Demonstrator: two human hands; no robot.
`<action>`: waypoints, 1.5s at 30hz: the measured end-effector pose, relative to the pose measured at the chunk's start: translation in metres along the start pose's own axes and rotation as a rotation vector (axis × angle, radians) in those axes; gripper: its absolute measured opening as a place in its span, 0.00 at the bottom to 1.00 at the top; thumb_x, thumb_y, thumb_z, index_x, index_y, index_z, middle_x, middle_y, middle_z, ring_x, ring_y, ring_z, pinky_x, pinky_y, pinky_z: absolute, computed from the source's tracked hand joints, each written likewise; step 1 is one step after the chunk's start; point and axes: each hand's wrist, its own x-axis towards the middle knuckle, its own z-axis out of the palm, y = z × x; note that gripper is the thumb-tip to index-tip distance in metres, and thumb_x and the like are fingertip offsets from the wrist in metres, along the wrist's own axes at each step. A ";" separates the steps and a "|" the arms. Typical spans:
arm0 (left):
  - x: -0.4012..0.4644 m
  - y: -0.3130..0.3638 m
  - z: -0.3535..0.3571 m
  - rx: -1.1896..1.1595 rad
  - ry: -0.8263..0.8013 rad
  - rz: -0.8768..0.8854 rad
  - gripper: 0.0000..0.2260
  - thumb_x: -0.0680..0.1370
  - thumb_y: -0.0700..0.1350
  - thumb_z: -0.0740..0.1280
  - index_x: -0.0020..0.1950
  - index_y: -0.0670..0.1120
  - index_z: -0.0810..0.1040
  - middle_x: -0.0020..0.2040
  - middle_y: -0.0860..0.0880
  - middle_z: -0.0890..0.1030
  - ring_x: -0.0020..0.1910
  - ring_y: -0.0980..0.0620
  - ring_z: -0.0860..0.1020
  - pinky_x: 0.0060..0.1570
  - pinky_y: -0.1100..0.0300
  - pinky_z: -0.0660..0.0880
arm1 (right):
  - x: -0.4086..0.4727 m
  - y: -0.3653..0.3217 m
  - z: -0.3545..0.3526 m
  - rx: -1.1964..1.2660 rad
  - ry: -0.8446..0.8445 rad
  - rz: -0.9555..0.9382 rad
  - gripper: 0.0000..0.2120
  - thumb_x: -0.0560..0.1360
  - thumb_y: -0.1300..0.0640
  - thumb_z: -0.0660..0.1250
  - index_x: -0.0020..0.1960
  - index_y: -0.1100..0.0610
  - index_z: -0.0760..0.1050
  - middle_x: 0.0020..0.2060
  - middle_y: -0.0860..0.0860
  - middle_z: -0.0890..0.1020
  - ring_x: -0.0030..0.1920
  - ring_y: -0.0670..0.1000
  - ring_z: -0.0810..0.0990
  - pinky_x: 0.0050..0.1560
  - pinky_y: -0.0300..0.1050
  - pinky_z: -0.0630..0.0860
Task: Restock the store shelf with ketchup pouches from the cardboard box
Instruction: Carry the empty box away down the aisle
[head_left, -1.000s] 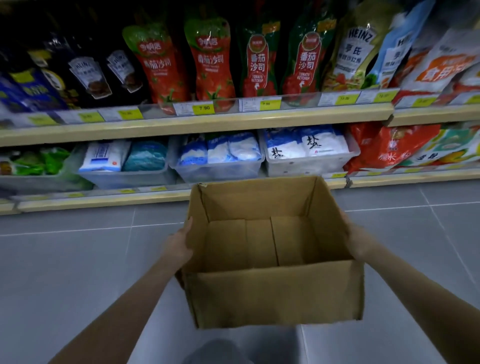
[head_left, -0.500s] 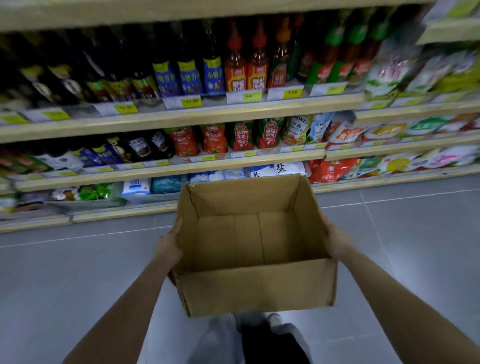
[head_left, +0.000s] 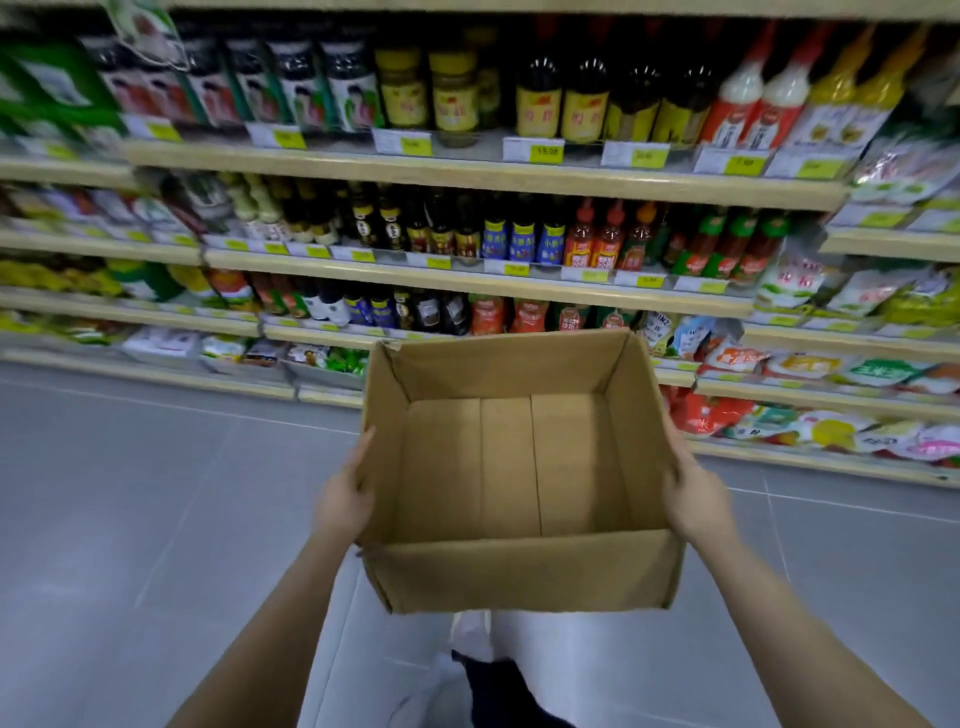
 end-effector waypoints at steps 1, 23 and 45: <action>-0.014 -0.006 -0.003 -0.042 0.024 0.006 0.29 0.78 0.37 0.60 0.75 0.57 0.56 0.64 0.44 0.76 0.54 0.39 0.78 0.51 0.49 0.75 | -0.006 -0.004 -0.001 0.009 0.005 -0.015 0.34 0.77 0.65 0.53 0.73 0.38 0.47 0.28 0.55 0.74 0.28 0.54 0.71 0.28 0.45 0.64; -0.162 -0.182 -0.157 -0.282 0.328 -0.098 0.24 0.78 0.31 0.56 0.72 0.50 0.65 0.71 0.45 0.69 0.69 0.45 0.68 0.62 0.62 0.62 | -0.149 -0.156 0.096 0.006 -0.114 -0.241 0.29 0.79 0.58 0.55 0.73 0.38 0.48 0.45 0.59 0.82 0.40 0.60 0.79 0.30 0.47 0.65; 0.002 -0.316 -0.306 -0.308 0.302 -0.202 0.25 0.79 0.32 0.55 0.72 0.54 0.64 0.70 0.44 0.70 0.68 0.42 0.69 0.64 0.54 0.66 | -0.085 -0.378 0.220 -0.029 -0.160 -0.215 0.26 0.80 0.58 0.53 0.74 0.43 0.49 0.49 0.61 0.81 0.38 0.59 0.76 0.34 0.47 0.68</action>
